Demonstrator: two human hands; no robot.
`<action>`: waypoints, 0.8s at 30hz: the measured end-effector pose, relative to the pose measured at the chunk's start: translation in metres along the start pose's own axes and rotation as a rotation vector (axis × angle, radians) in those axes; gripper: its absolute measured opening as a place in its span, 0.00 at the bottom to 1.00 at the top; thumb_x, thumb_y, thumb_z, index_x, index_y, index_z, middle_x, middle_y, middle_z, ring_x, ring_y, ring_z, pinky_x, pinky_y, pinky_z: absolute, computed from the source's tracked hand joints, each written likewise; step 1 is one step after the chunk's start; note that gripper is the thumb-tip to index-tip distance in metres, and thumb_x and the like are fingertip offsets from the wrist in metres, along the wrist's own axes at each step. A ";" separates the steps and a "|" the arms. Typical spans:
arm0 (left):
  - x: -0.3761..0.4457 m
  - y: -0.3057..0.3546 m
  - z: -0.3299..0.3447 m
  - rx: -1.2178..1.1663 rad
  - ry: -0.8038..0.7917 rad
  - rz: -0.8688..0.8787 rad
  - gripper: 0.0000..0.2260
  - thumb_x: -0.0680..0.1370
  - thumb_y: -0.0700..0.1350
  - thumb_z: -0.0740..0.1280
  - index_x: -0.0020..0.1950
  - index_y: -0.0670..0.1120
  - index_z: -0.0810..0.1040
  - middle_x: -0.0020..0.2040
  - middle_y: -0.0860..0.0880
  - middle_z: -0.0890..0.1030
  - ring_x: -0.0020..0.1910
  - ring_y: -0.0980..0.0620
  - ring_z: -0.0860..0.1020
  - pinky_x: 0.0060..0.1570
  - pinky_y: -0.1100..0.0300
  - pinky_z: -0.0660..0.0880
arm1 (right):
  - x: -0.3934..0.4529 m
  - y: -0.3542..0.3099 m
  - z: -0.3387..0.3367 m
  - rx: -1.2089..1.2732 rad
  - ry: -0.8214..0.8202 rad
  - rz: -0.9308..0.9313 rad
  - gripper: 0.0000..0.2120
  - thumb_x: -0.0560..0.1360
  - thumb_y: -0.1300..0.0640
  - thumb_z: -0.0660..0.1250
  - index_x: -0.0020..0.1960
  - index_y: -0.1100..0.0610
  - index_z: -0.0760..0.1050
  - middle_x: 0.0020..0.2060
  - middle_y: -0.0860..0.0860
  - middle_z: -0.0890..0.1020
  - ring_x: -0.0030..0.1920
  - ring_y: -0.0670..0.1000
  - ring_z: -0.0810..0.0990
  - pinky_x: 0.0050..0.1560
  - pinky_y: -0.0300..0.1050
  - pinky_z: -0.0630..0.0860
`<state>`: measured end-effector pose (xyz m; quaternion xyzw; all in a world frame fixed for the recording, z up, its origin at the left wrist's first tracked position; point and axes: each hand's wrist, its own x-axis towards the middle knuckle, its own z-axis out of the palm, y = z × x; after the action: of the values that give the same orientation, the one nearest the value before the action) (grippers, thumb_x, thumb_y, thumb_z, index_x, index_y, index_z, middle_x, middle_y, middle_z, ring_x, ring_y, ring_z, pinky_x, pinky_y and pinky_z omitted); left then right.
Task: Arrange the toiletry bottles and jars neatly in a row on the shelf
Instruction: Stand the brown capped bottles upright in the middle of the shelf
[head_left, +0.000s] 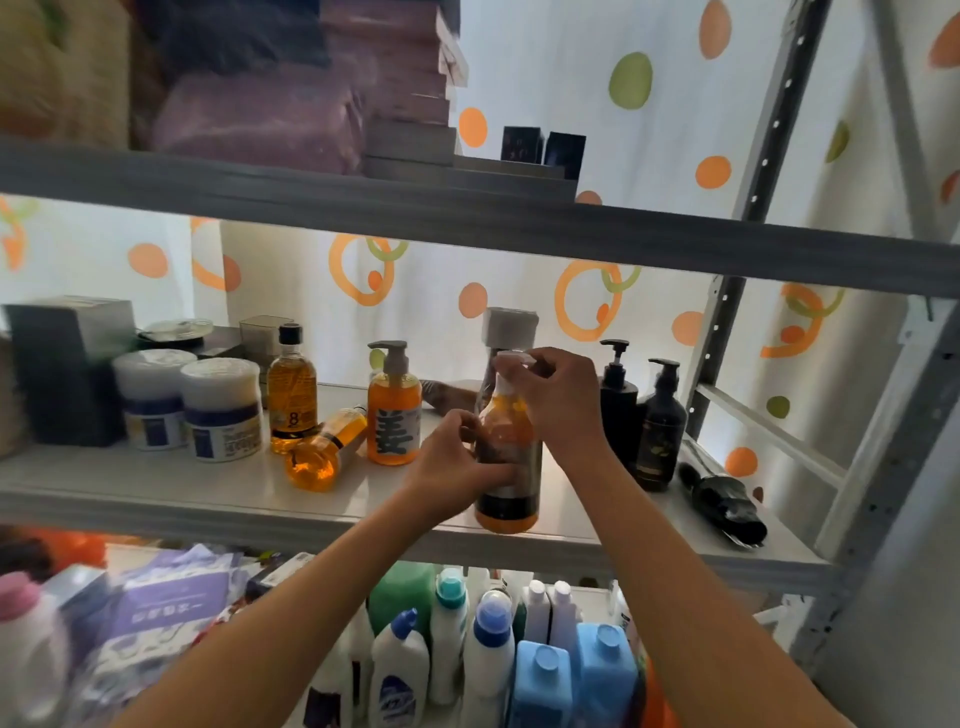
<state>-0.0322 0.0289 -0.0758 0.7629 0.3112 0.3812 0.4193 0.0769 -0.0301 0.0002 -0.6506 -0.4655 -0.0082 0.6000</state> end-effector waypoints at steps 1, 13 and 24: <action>0.001 -0.001 -0.010 0.007 0.031 -0.018 0.28 0.64 0.52 0.80 0.57 0.50 0.70 0.51 0.52 0.77 0.50 0.50 0.79 0.47 0.53 0.82 | 0.002 -0.005 0.006 0.015 -0.034 0.011 0.15 0.73 0.45 0.73 0.52 0.55 0.82 0.43 0.46 0.84 0.43 0.44 0.82 0.49 0.39 0.77; 0.016 -0.017 -0.060 0.147 -0.042 -0.476 0.21 0.67 0.61 0.73 0.47 0.45 0.75 0.41 0.45 0.81 0.38 0.49 0.81 0.27 0.60 0.78 | -0.028 0.034 0.050 -0.096 -0.365 0.173 0.09 0.75 0.62 0.68 0.54 0.59 0.84 0.43 0.50 0.83 0.45 0.49 0.80 0.40 0.32 0.74; 0.040 -0.022 -0.052 0.299 0.068 -0.519 0.23 0.72 0.62 0.70 0.46 0.42 0.75 0.41 0.43 0.82 0.39 0.44 0.83 0.43 0.51 0.82 | -0.021 0.055 0.039 -0.047 -0.730 0.269 0.09 0.70 0.62 0.71 0.50 0.59 0.85 0.48 0.57 0.84 0.51 0.52 0.80 0.58 0.47 0.78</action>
<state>-0.0589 0.0918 -0.0640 0.6980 0.5625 0.2364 0.3749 0.0777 -0.0037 -0.0646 -0.6794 -0.5587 0.2919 0.3756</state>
